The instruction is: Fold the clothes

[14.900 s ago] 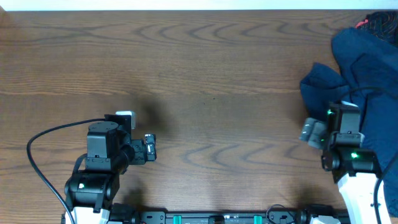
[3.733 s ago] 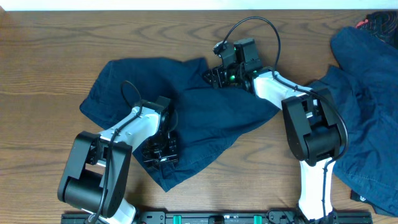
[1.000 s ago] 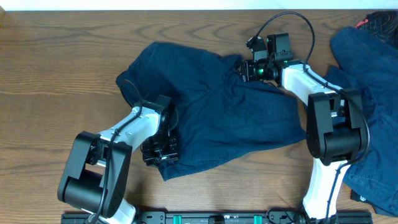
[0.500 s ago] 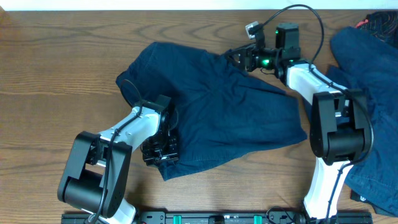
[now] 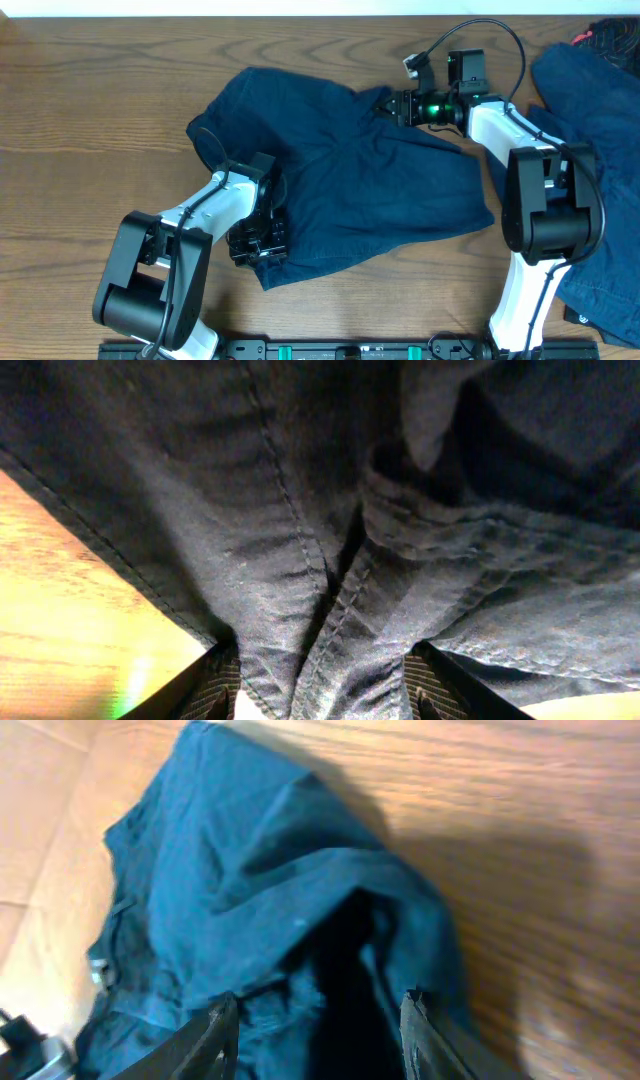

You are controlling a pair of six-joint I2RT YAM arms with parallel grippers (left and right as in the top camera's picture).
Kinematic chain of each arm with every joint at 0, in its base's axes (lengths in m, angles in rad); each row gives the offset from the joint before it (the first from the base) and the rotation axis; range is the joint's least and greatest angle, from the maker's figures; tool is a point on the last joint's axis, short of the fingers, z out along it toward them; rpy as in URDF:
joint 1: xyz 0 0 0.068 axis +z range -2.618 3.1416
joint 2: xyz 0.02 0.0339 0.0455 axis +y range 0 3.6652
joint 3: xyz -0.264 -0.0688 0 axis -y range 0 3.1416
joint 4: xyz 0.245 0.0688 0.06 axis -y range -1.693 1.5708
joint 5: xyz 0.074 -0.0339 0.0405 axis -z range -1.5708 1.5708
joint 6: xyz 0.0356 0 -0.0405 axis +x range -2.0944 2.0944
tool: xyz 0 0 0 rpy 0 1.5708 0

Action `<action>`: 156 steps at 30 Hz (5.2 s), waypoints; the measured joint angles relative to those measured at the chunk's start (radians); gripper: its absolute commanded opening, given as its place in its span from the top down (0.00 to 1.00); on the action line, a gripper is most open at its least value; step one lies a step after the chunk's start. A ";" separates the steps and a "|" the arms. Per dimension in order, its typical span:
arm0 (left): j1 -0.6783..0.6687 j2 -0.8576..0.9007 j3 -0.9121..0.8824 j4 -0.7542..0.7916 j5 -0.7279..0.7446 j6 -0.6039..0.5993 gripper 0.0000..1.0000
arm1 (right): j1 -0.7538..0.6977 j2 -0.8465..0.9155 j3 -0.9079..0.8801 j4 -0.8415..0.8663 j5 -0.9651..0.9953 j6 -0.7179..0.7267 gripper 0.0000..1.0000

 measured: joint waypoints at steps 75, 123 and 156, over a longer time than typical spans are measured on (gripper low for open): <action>0.059 -0.007 0.304 0.118 -0.004 0.028 0.51 | 0.016 -0.359 0.042 -0.482 1.150 -0.153 0.44; 0.061 0.194 0.335 0.175 -0.075 0.045 0.50 | -0.047 0.010 0.050 -0.253 0.428 0.042 0.38; 0.061 0.194 0.335 0.174 -0.083 0.045 0.50 | -0.014 -0.105 0.218 -0.201 1.218 -0.321 0.53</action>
